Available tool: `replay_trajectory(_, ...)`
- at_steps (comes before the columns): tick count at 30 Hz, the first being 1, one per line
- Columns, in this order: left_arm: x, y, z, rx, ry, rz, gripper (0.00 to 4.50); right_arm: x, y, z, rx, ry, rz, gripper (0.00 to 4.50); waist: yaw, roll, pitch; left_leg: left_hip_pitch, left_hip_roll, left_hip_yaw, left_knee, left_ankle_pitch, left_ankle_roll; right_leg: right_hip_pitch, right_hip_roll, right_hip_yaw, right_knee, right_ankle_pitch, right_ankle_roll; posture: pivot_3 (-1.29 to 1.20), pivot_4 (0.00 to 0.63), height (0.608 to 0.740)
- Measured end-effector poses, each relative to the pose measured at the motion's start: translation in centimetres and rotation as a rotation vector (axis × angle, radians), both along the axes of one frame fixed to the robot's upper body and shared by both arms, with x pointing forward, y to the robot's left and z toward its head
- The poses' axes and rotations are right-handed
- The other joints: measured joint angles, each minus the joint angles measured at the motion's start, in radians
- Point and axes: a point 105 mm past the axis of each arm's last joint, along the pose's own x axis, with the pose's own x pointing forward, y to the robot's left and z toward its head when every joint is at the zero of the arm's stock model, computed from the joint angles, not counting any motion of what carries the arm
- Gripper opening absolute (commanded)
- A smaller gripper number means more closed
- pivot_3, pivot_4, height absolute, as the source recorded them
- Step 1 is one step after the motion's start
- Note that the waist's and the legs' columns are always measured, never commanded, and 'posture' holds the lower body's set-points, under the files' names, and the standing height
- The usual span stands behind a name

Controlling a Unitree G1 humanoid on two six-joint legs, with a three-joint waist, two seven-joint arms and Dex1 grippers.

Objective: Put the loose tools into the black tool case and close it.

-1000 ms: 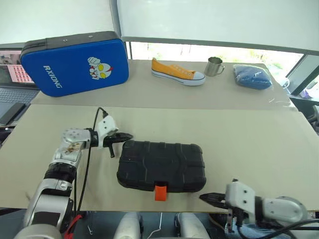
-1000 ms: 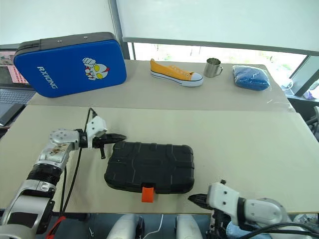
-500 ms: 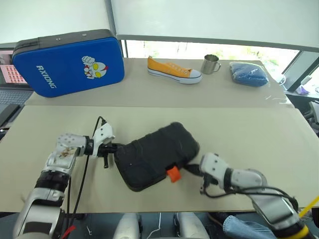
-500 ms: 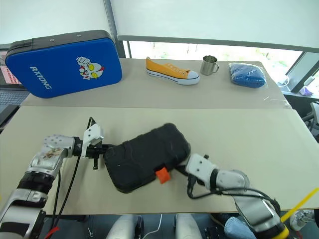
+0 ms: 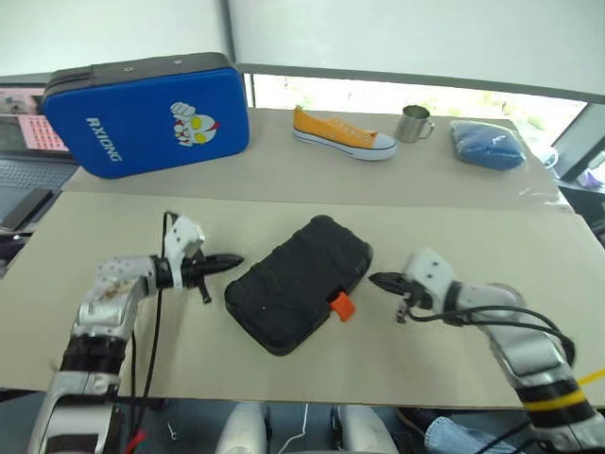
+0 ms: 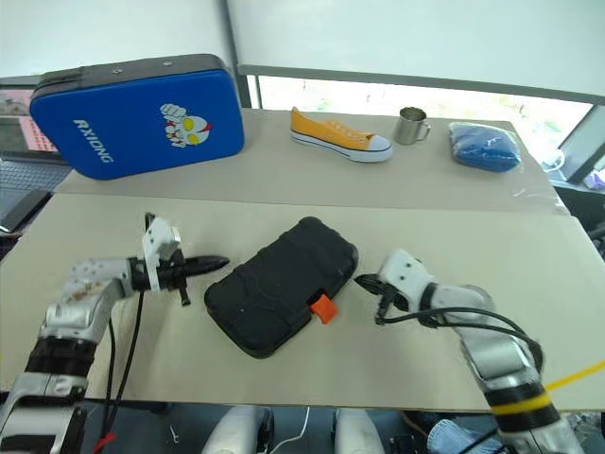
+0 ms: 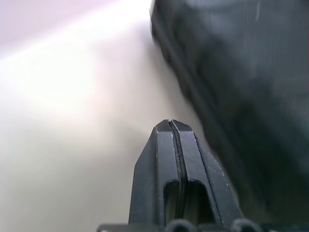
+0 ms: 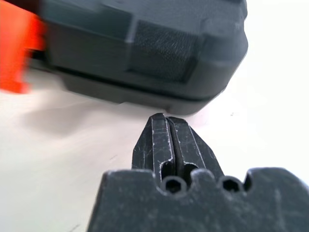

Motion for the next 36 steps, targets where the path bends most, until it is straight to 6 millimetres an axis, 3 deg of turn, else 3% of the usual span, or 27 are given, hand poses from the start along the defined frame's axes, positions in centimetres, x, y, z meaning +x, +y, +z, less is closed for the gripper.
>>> replay_trajectory(4,-0.5,-2.6,1.5,0.016,-0.003,-0.145,0.02,-3.7,0.9,-0.1,0.021,0.081,0.041,0.0,0.001,0.0,0.0,0.0,0.0,0.0,0.0,0.0,0.0,0.001,0.001,0.0,-0.001,0.0,0.0,0.0,0.15,0.74)
replay_trajectory(10,-1.8,-6.3,0.2,0.066,0.04,-0.32,0.02,-6.1,3.4,0.8,0.066,0.127,0.087,0.0,-0.014,0.0,0.0,0.001,0.001,-0.001,0.001,0.0,0.0,0.001,0.003,0.001,0.0,0.0,0.0,0.0,0.15,0.74)
replay_trajectory(16,-1.5,-6.9,-0.6,0.114,0.017,-0.342,0.02,-5.9,4.5,-0.3,0.035,0.158,0.102,0.0,-0.017,0.0,0.0,0.001,0.001,-0.001,0.001,0.0,0.0,0.001,0.003,0.001,0.0,0.0,0.0,0.0,0.15,0.74)
replay_trajectory(29,-1.2,-6.6,-0.9,0.129,-0.02,-0.34,0.02,-4.6,5.7,1.0,0.06,0.106,0.138,0.0,-0.018,0.0,0.0,0.001,0.001,-0.001,0.001,0.0,0.0,0.001,0.003,0.001,0.0,0.0,0.0,0.0,0.15,0.74)
replay_trajectory(36,-1.1,-6.6,-0.9,0.129,-0.031,-0.339,0.02,-3.9,6.0,-0.2,0.04,0.133,0.143,0.0,-0.019,0.0,0.0,0.001,0.0,-0.001,0.001,0.0,0.0,0.001,0.003,0.001,0.0,0.0,0.0,0.0,0.15,0.74)
